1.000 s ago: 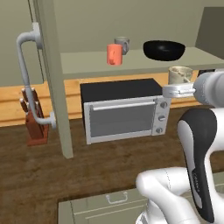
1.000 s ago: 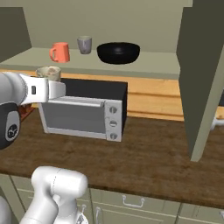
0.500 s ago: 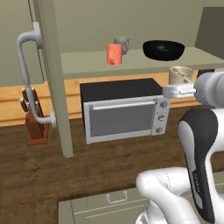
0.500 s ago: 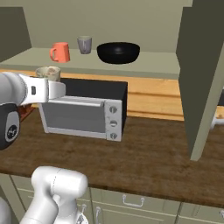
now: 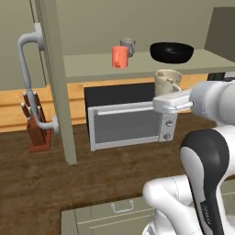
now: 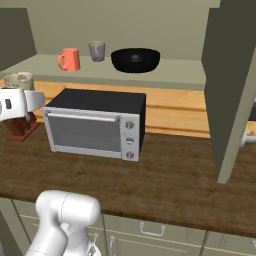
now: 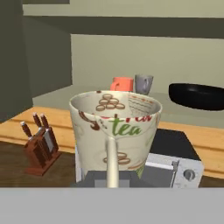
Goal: Gather all objects into one cabinet and sort the glasses and bowls to opposite sides.
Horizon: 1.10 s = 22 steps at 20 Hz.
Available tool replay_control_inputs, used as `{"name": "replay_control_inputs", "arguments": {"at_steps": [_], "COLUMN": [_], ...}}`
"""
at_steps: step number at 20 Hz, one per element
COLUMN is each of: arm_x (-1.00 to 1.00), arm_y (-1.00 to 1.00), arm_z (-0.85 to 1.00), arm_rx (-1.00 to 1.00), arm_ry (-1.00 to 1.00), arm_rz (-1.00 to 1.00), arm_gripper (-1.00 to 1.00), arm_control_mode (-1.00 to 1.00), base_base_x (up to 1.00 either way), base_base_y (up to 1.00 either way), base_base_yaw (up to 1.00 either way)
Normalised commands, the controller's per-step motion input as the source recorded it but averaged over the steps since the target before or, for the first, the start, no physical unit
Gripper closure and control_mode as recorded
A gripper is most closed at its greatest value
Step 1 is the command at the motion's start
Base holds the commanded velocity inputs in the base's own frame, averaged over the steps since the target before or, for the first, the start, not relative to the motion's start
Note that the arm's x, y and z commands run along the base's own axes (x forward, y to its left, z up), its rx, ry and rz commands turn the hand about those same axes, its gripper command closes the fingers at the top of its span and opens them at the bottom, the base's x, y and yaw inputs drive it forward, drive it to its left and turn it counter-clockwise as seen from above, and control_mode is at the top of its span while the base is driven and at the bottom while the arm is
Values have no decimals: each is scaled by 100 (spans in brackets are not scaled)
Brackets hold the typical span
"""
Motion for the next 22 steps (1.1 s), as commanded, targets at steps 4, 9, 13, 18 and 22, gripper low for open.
{"name": "replay_control_inputs", "arguments": {"at_steps": [4, 9, 13, 18, 22], "arm_x": [0, 33, 72, 81, 86], "arm_y": [69, 46, 46, 15, 4], "arm_z": [3, 8, 0, 5, 0], "arm_rx": [2, 1, 0, 0, 0], "arm_ry": [0, 0, 0, 0, 0], "arm_rz": [40, 14, -14, -18, -7], "arm_gripper": [100, 100, 100, 100, 100], "arm_control_mode": [-100, -100, -100, -100, -100], "base_base_x": [0, 0, 0, 0, 0], "base_base_y": [0, 0, 0, 0, 0], "base_base_yaw": [0, 0, 0, 0, 0]}}
